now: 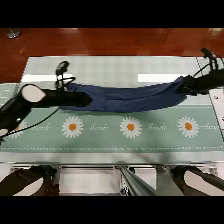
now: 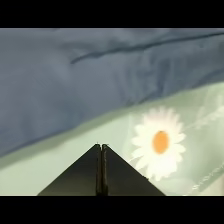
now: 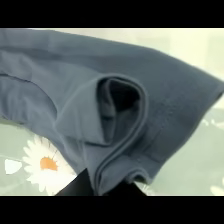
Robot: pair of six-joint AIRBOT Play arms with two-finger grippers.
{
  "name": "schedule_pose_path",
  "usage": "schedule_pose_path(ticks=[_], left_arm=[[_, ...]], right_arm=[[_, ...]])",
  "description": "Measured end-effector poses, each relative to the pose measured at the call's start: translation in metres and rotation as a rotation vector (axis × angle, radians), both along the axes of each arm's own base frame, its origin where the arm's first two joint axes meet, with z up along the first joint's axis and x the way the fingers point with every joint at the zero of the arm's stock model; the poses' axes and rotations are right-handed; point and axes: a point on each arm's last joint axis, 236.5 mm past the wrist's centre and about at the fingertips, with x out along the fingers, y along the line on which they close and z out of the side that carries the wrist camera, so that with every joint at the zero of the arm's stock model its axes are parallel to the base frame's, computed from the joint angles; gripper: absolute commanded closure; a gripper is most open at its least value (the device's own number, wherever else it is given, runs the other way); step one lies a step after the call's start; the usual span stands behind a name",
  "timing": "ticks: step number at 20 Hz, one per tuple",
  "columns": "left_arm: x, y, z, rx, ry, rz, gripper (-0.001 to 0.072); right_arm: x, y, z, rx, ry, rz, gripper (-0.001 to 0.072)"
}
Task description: Fold the shirts.
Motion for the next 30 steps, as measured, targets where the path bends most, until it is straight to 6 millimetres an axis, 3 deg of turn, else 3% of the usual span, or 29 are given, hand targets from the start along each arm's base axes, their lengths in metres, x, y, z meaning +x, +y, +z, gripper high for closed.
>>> schedule_pose_path(ticks=[5, 8, 14, 18, 20, 23, 25, 27, 30], left_arm=[[0.016, -0.098, -0.012, -0.003, -0.024, -0.148, 0.0685], [0.015, -0.159, -0.027, -0.012, 0.027, -0.240, 0.0685], [-0.042, -0.256, -0.074, -0.016, 0.223, -0.359, 0.0684], [-0.079, -0.296, -0.085, -0.038, 0.283, -0.418, 0.0683], [-0.076, -0.303, -0.079, -0.054, 0.281, -0.420, 0.0683], [-0.038, -0.291, -0.062, -0.087, 0.276, -0.376, 0.0682], [-0.010, -0.262, -0.050, -0.086, 0.297, -0.363, 0.0682], [0.023, -0.220, -0.032, -0.082, 0.305, -0.340, 0.0682], [0.071, -0.140, 0.014, -0.084, 0.259, -0.261, 0.0682]], right_arm=[[-0.060, 0.011, 0.041, -0.024, -0.105, -0.040, 0.0692], [-0.077, 0.015, 0.054, -0.028, -0.142, -0.061, 0.0692], [-0.082, 0.019, 0.063, -0.012, -0.173, -0.086, 0.0692], [-0.079, 0.023, 0.068, 0.014, -0.196, -0.097, 0.0692], [-0.078, 0.025, 0.070, 0.023, -0.201, -0.099, 0.0693], [-0.079, 0.026, 0.071, 0.029, -0.200, -0.097, 0.0692], [-0.079, 0.028, 0.071, 0.033, -0.199, -0.094, 0.0692], [-0.079, 0.034, 0.072, 0.041, -0.203, -0.074, 0.0692], [-0.073, 0.058, 0.070, 0.066, -0.209, -0.022, 0.0692]])
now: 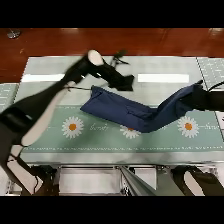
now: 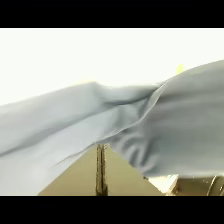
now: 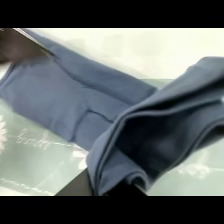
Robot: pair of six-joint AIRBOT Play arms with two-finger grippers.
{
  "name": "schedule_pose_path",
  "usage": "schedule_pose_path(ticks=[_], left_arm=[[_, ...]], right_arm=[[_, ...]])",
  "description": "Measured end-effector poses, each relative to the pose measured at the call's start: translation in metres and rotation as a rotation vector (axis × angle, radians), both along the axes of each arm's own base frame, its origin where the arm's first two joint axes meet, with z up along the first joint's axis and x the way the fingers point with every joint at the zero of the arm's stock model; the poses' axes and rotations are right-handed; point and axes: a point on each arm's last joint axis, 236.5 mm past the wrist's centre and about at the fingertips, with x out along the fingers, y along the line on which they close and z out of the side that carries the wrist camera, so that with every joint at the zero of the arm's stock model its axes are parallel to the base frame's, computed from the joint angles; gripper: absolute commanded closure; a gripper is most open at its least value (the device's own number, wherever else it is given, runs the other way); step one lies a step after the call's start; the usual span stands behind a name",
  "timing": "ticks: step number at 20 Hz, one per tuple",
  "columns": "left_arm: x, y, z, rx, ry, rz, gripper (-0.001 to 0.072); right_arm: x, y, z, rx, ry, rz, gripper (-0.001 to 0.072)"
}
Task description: Fold the shirts.
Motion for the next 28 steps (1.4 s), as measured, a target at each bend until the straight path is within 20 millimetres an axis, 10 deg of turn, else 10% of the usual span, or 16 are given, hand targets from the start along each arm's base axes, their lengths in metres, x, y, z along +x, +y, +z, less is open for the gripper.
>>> schedule_pose_path(ticks=[5, 10, 15, 19, 20, 21, 25, 28], left_arm=[[0.020, 0.145, 0.095, 0.050, -0.213, 0.197, 0.0682], [-0.056, 0.243, 0.132, 0.112, -0.397, 0.422, 0.0683], [-0.151, 0.265, 0.077, 0.121, -0.392, 0.530, 0.0682], [-0.180, 0.268, 0.034, 0.112, -0.336, 0.586, 0.0682], [-0.181, 0.268, 0.028, 0.113, -0.327, 0.594, 0.0682], [-0.181, 0.269, 0.024, 0.111, -0.323, 0.607, 0.0682], [-0.164, 0.277, 0.015, 0.104, -0.329, 0.674, 0.0681], [-0.151, 0.282, 0.008, 0.108, -0.319, 0.710, 0.0682]], right_arm=[[0.033, 0.068, -0.017, 0.046, 0.027, 0.130, 0.0692], [0.080, 0.169, -0.047, 0.061, 0.078, 0.303, 0.0692], [0.108, 0.263, -0.092, 0.070, 0.137, 0.428, 0.0692], [0.120, 0.308, -0.121, 0.110, 0.193, 0.453, 0.0691], [0.123, 0.316, -0.125, 0.125, 0.202, 0.453, 0.0549], [0.123, 0.323, -0.128, 0.144, 0.216, 0.451, 0.0143], [0.119, 0.325, -0.132, 0.174, 0.271, 0.486, 0.0087], [0.123, 0.281, -0.108, 0.147, 0.290, 0.511, 0.0087]])
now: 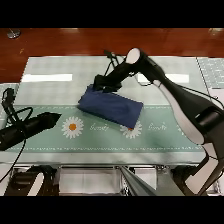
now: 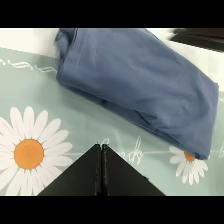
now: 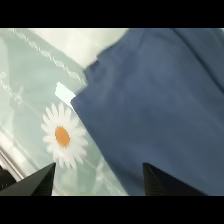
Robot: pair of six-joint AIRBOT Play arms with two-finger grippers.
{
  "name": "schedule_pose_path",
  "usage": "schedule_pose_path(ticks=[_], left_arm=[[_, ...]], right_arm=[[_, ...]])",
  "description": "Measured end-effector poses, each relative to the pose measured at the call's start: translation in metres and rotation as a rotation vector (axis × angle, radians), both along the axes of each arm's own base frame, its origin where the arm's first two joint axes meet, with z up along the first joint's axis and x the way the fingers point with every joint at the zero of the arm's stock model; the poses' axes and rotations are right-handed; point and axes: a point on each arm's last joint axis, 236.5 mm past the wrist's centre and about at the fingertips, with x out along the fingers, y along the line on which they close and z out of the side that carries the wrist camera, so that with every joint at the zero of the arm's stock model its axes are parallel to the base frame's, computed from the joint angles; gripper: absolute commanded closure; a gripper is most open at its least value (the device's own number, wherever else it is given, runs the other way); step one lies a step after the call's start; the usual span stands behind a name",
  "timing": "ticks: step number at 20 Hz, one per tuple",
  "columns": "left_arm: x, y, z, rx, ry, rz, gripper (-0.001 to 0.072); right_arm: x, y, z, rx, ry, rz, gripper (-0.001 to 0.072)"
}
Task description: Fold the shirts.
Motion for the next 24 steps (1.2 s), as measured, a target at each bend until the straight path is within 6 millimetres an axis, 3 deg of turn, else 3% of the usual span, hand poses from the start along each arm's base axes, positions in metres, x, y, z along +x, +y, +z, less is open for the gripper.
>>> schedule_pose_path(ticks=[3, 6, 8, 10, 12, 15, 18, 20, 23, 24], left_arm=[[0.007, 0.003, -0.008, -0.001, 0.020, 0.018, 0.0682], [0.010, 0.004, -0.014, -0.001, 0.038, 0.023, 0.0682], [0.011, 0.004, -0.016, -0.001, 0.044, 0.025, 0.0682], [0.012, 0.004, -0.018, -0.001, 0.050, 0.027, 0.0682], [0.012, 0.005, -0.020, 0.000, 0.058, 0.028, 0.0682], [0.014, 0.004, -0.024, -0.004, 0.073, 0.029, 0.0682], [0.014, 0.003, -0.026, -0.011, 0.083, 0.030, 0.0682], [0.015, 0.003, -0.028, -0.014, 0.088, 0.030, 0.0682], [0.015, 0.003, -0.028, -0.017, 0.091, 0.032, 0.0682], [0.016, 0.003, -0.029, -0.017, 0.092, 0.034, 0.0682]], right_arm=[[0.014, -0.090, 0.046, -0.131, -0.114, -0.043, 0.0087], [0.014, -0.202, 0.073, -0.308, -0.232, -0.292, 0.0087], [-0.008, -0.258, 0.056, -0.359, -0.233, -0.513, 0.0087], [-0.042, -0.282, 0.012, -0.335, -0.162, -0.706, 0.0087], [-0.072, -0.272, -0.034, -0.235, -0.053, -0.821, 0.0088], [-0.093, -0.236, -0.079, -0.097, 0.085, -0.850, 0.0087], [-0.098, -0.204, -0.106, -0.023, 0.215, -0.797, 0.0088], [-0.093, -0.184, -0.114, 0.023, 0.285, -0.743, 0.0115], [-0.077, -0.161, -0.120, 0.060, 0.333, -0.651, 0.0609], [-0.069, -0.151, -0.113, 0.085, 0.327, -0.617, 0.0693]])
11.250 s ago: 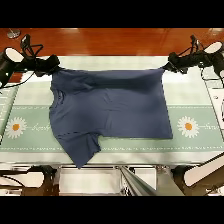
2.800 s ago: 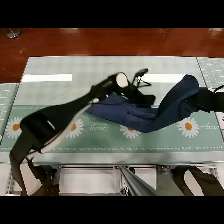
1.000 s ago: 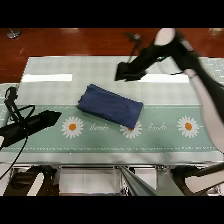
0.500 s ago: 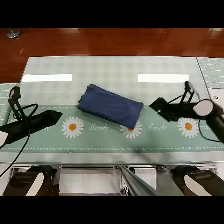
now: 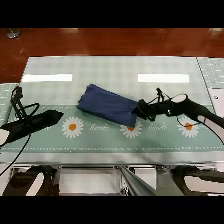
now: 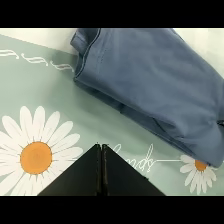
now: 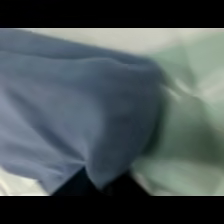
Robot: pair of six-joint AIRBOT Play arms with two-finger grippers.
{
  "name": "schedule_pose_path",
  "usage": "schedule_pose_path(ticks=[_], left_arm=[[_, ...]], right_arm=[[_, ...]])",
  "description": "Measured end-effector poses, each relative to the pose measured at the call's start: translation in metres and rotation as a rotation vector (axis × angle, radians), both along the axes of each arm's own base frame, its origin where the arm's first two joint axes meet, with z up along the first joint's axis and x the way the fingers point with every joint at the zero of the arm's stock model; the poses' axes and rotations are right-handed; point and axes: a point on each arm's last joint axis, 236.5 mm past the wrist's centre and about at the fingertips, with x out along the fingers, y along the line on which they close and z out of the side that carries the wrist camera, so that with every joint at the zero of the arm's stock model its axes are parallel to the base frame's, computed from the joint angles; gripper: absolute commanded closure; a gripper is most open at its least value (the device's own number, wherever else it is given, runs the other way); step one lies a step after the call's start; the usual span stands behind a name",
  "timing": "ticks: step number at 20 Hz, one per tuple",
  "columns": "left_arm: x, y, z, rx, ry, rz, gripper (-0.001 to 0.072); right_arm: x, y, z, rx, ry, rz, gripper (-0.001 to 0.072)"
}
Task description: Fold the shirts.
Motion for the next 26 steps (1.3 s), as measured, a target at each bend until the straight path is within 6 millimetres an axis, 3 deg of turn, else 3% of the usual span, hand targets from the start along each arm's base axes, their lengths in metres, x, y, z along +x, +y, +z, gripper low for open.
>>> schedule_pose_path(ticks=[2, 5, 8, 11, 14, 16, 19, 22, 26], left_arm=[[0.001, 0.001, 0.000, 0.000, -0.001, 0.004, 0.0682], [0.002, 0.001, -0.002, 0.000, 0.002, 0.006, 0.0682], [0.003, 0.001, -0.002, 0.000, 0.003, 0.007, 0.0681], [0.003, 0.001, -0.002, 0.000, 0.005, 0.007, 0.0681], [0.002, 0.001, -0.002, 0.000, 0.005, 0.007, 0.0682], [0.002, 0.001, -0.003, 0.000, 0.006, 0.006, 0.0681], [0.002, 0.001, -0.003, 0.001, 0.005, 0.004, 0.0681], [0.002, 0.001, -0.003, 0.010, -0.001, -0.006, 0.0682], [0.002, 0.001, -0.003, 0.014, -0.004, -0.010, 0.0681]], right_arm=[[0.018, 0.022, 0.022, 0.041, -0.073, 0.104, 0.0693], [0.058, 0.040, 0.076, 0.015, -0.245, 0.243, 0.0693], [0.102, 0.036, 0.146, -0.067, -0.416, 0.290, 0.0693], [0.137, 0.011, 0.221, -0.153, -0.568, 0.261, 0.0693], [0.152, -0.039, 0.270, -0.259, -0.635, 0.205, 0.0693], [0.158, -0.092, 0.290, -0.350, -0.632, 0.118, 0.0694], [0.150, -0.178, 0.304, -0.457, -0.562, -0.036, 0.0694], [0.124, -0.255, 0.307, -0.522, -0.448, -0.180, 0.0696], [0.067, -0.325, 0.305, -0.591, -0.284, -0.331, 0.0696]])
